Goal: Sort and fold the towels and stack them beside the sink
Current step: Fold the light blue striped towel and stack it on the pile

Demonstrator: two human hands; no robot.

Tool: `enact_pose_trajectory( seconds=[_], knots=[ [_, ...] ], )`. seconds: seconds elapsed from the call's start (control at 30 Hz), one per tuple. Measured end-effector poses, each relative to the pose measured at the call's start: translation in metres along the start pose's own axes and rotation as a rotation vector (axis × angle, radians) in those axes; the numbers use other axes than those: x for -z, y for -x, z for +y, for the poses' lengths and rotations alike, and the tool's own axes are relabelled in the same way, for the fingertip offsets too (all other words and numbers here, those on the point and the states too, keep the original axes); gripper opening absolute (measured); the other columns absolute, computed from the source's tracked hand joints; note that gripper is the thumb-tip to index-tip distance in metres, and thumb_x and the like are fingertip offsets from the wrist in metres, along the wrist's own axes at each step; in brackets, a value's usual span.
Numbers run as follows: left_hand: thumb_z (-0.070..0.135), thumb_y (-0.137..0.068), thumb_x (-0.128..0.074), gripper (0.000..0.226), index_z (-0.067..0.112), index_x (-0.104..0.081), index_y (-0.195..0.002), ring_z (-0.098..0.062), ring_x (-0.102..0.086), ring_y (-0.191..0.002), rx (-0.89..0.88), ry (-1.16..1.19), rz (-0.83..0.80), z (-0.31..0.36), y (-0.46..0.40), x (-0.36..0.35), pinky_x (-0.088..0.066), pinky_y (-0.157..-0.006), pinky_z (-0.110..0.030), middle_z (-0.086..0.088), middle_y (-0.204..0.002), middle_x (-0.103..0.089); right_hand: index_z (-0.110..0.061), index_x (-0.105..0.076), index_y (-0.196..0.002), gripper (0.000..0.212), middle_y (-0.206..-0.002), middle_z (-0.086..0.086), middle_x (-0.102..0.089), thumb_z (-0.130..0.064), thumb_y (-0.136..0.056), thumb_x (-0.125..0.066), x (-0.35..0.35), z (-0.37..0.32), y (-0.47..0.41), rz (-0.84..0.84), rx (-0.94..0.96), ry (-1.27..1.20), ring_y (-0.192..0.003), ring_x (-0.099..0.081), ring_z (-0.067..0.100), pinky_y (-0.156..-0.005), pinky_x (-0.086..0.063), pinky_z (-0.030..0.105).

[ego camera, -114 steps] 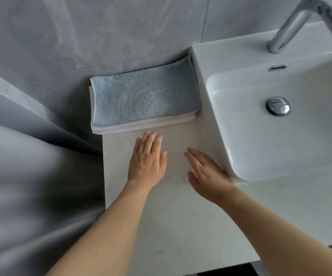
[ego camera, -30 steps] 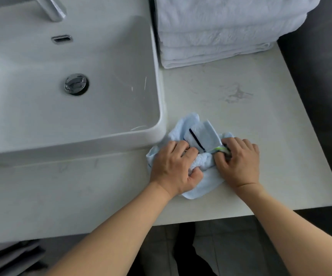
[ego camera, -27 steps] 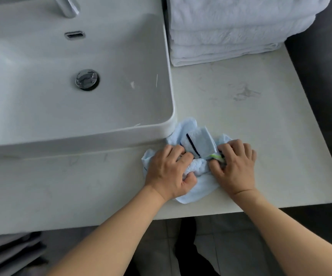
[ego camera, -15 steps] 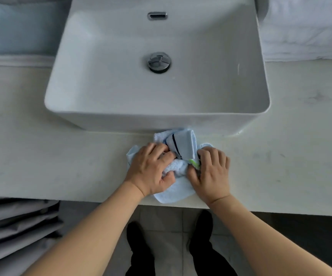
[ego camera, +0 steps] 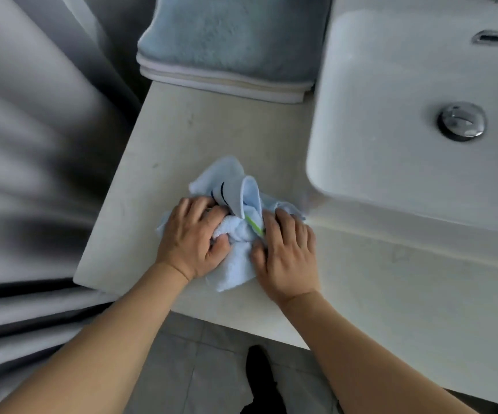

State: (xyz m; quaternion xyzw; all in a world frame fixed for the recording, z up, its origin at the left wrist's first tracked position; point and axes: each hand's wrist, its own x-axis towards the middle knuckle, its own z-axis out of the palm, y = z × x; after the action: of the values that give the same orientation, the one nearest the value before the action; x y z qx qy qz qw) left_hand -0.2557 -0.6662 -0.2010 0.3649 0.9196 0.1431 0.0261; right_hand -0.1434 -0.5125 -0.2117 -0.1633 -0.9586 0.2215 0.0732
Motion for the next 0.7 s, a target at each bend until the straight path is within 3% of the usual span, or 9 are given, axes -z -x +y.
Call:
enact_pose_trajectory(
  seconds=[0.37, 0.63, 0.7],
  knots=[
    [0.04, -0.081, -0.046, 0.045, 0.008, -0.066, -0.105, -0.031, -0.053, -0.083, 0.151, 0.134, 0.133, -0.055, -0.045, 0.01, -0.043, -0.076, -0.04, -0.009, -0.099, -0.061, -0.011, -0.058, -0.13, 0.049, -0.129, 0.015, -0.058, -0.031, -0.089, -0.04, -0.041, -0.036, -0.098, 0.104, -0.038, 0.115, -0.118, -0.05, 0.032, -0.103, -0.036, 0.046],
    [0.044, -0.088, -0.043, 0.051, 0.01, -0.058, -0.123, -0.026, -0.053, -0.084, 0.227, 0.26, 0.227, -0.059, -0.062, 0.012, -0.047, -0.076, -0.039, -0.007, -0.096, -0.062, -0.012, -0.053, -0.132, 0.05, -0.129, 0.015, -0.058, -0.031, -0.087, -0.042, -0.045, -0.037, -0.112, 0.168, -0.093, 0.15, -0.123, -0.045, 0.029, -0.107, -0.03, 0.043],
    [0.051, -0.086, -0.047, 0.057, 0.016, -0.055, -0.129, -0.023, -0.058, -0.086, 0.31, 0.264, 0.189, -0.057, -0.072, 0.023, -0.046, -0.071, -0.031, -0.003, -0.097, -0.066, -0.01, -0.052, -0.136, 0.055, -0.132, 0.016, -0.056, -0.031, -0.087, -0.041, -0.043, -0.039, -0.111, 0.17, -0.142, 0.15, -0.125, -0.043, 0.03, -0.108, -0.029, 0.043]
  ],
)
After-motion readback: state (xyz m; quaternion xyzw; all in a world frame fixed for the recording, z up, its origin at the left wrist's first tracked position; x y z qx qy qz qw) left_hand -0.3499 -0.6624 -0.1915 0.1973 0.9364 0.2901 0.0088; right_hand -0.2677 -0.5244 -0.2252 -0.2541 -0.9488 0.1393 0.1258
